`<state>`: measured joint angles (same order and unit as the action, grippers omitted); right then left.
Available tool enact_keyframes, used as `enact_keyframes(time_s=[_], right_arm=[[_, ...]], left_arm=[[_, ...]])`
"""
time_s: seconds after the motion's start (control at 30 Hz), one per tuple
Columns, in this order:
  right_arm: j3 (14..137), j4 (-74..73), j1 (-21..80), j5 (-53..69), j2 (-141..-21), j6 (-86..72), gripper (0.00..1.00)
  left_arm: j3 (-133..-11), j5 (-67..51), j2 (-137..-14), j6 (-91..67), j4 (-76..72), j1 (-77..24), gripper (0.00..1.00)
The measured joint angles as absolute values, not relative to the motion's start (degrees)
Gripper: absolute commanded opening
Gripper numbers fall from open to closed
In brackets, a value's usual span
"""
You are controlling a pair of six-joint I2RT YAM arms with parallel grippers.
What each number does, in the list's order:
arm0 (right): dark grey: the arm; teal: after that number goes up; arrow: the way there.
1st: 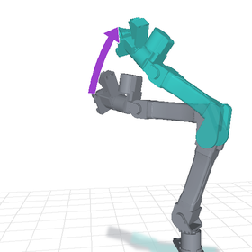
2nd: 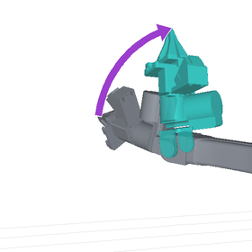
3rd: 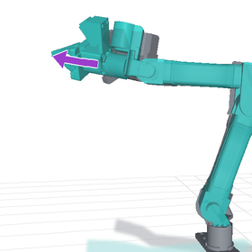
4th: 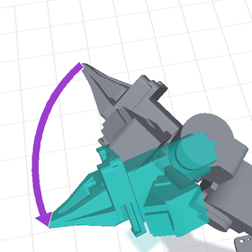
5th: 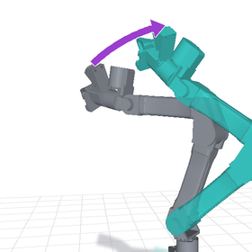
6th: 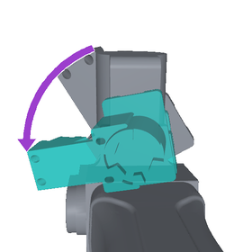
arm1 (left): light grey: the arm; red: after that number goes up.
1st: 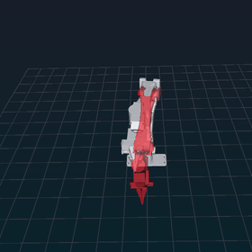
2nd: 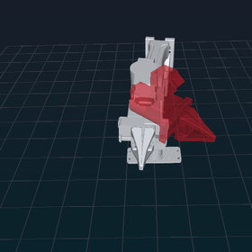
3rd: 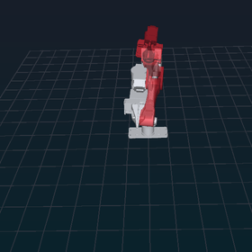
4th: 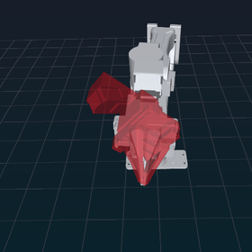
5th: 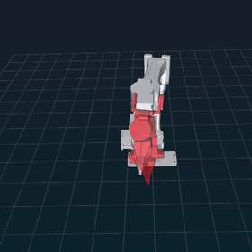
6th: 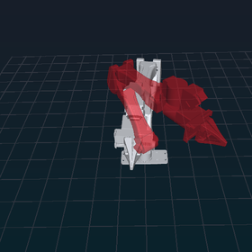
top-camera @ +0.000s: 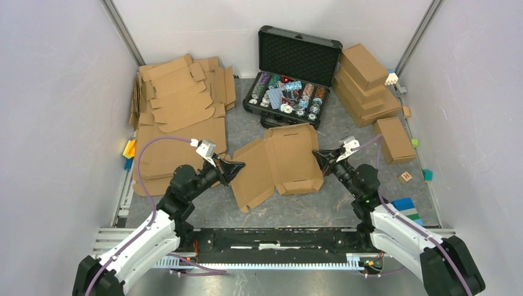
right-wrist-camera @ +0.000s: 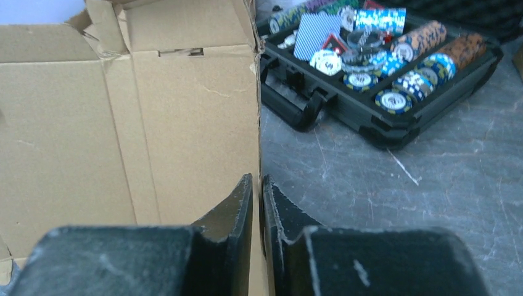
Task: Fold the paper box
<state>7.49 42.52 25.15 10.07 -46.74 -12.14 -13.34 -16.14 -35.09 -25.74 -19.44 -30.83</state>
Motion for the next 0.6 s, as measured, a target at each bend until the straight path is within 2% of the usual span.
enact_keyframes(time_s=[0.07, 0.3, 0.37, 0.47, 0.5, 0.6], right_arm=[[7.53, 42.37, 25.43, 9.02, -48.56, -12.29, 0.19], [7.53, 38.39, 25.67, 4.47, -49.91, -13.23, 0.38], [7.53, 37.26, 25.67, 4.34, -49.84, -13.82, 0.49], [7.53, 34.74, 25.67, 4.49, -49.30, -14.72, 0.73], [7.53, 33.89, 25.67, 4.64, -49.04, -15.00, 0.79], [7.53, 30.94, 25.76, 5.43, -48.01, -15.22, 0.81]], left_arm=[[-13.45, -15.88, -35.64, -25.74, -19.07, -30.83, 0.02], [-13.56, -15.18, -35.03, -25.65, -18.59, -31.53, 0.02], [-13.56, -15.22, -34.52, -25.63, -18.55, -31.94, 0.02], [-13.78, -15.53, -34.41, -25.58, -18.57, -32.67, 0.02], [-14.02, -15.57, -34.59, -25.58, -18.55, -32.86, 0.02], [-15.51, -15.66, -35.73, -25.54, -18.57, -33.32, 0.02]])
